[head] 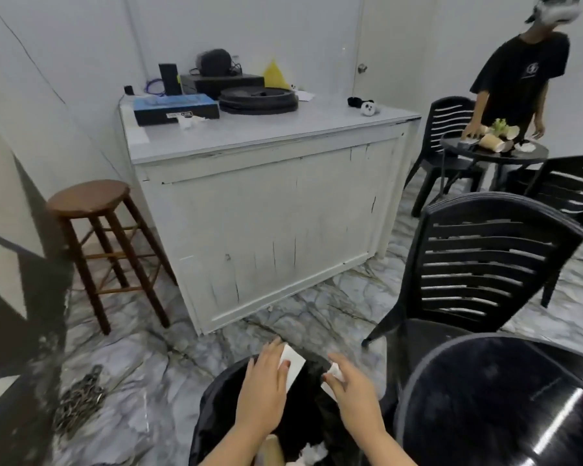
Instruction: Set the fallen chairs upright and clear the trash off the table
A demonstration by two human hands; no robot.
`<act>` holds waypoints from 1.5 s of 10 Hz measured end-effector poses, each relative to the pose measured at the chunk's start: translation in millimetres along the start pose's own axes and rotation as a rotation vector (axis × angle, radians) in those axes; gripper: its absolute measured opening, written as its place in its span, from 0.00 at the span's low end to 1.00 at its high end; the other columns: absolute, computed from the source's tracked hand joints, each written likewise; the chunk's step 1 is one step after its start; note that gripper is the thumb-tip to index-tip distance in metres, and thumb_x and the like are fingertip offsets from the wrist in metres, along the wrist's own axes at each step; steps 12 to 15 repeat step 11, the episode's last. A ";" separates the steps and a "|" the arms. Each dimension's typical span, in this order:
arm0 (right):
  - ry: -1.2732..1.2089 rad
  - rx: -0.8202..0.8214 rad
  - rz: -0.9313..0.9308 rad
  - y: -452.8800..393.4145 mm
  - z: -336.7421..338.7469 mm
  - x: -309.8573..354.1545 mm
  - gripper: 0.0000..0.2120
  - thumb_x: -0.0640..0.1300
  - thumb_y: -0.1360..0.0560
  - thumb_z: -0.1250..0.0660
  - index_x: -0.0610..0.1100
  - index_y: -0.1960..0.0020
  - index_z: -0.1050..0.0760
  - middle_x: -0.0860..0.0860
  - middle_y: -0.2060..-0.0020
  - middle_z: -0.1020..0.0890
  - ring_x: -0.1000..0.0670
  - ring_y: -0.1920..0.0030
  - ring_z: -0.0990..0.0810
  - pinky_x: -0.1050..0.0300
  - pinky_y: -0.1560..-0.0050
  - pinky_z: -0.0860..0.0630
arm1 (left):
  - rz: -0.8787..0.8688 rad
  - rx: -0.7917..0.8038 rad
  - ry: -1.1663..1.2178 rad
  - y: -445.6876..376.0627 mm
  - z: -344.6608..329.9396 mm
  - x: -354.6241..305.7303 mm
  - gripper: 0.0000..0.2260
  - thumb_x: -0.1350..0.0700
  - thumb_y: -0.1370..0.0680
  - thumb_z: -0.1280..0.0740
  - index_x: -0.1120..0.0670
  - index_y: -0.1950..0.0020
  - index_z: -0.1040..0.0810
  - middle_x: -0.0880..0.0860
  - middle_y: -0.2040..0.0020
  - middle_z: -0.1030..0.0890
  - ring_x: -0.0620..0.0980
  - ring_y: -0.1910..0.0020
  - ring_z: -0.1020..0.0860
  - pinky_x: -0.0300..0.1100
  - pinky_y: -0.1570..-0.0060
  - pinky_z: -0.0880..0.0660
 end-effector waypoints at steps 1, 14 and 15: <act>0.035 0.048 -0.059 0.0 -48.9 -13.3 0.14 0.42 0.24 0.35 0.58 0.42 0.29 0.51 0.42 0.21 0.50 0.36 0.26 0.63 0.43 0.31 | 0.054 0.026 0.006 8.2 9.2 47.2 0.19 0.50 0.18 0.50 0.47 0.27 0.42 0.43 0.26 0.40 0.43 0.26 0.45 0.44 0.27 0.50; 0.493 0.638 -0.428 35.6 -224.8 -278.2 0.50 0.65 0.33 0.34 0.58 0.27 0.67 0.52 0.25 0.64 0.45 0.25 0.65 0.40 0.28 0.54 | 0.333 0.555 -0.340 39.7 -187.9 273.7 0.31 0.38 0.22 0.49 0.49 0.24 0.53 0.47 0.22 0.54 0.46 0.24 0.57 0.52 0.27 0.59; 0.493 0.638 -0.428 35.6 -224.8 -278.2 0.50 0.65 0.33 0.34 0.58 0.27 0.67 0.52 0.25 0.64 0.45 0.25 0.65 0.40 0.28 0.54 | 0.333 0.555 -0.340 39.7 -187.9 273.7 0.31 0.38 0.22 0.49 0.49 0.24 0.53 0.47 0.22 0.54 0.46 0.24 0.57 0.52 0.27 0.59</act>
Point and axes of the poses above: each hand's wrist, its own y-axis away from the middle knuckle, its own z-axis out of the back of the hand, x = y × z, the point moved 4 cm from there along -y, towards the middle knuckle
